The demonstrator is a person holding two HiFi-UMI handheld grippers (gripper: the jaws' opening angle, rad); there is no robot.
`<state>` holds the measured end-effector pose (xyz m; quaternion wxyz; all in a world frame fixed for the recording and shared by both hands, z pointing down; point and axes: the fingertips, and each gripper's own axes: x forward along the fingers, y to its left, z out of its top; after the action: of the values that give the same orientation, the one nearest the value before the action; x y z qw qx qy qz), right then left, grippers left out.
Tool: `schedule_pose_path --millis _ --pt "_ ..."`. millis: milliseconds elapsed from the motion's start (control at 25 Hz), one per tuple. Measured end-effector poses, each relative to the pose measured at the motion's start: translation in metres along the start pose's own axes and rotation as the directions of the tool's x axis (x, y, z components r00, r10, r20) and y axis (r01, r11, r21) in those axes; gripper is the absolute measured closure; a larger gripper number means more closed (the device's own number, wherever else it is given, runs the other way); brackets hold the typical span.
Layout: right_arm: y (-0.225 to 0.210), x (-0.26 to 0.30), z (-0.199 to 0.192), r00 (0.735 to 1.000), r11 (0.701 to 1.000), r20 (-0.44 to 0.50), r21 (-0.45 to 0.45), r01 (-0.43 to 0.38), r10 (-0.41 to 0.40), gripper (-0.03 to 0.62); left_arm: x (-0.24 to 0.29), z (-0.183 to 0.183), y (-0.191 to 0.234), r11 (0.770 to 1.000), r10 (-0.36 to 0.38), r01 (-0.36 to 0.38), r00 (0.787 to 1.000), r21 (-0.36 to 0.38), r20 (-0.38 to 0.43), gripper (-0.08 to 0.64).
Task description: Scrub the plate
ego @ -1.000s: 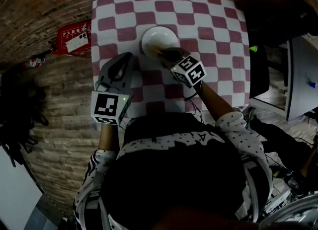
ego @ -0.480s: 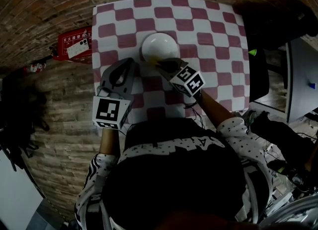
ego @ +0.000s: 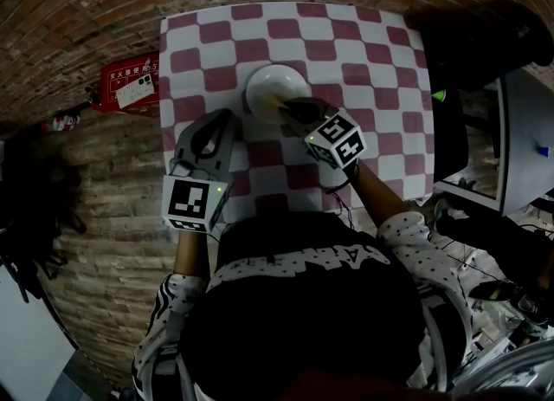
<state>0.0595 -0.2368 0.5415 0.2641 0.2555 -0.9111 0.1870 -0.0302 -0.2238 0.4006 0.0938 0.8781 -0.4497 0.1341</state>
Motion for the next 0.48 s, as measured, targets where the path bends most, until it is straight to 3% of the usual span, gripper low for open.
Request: schedule_pose_path --millis 280,480 --pt "-0.059 -0.012 0.002 0.993 0.993 0.013 0.000 0.121 -0.121 0.538 0.000 -0.003 0.002 1.000 0.016 -0.016 1.000 0.000 -0.013 0.546" --pt "-0.079 -0.010 -0.004 0.988 0.988 0.006 0.022 0.155 -0.156 0.538 -0.001 -0.004 0.005 1.000 0.027 -0.027 0.999 -0.002 -0.019 0.546"
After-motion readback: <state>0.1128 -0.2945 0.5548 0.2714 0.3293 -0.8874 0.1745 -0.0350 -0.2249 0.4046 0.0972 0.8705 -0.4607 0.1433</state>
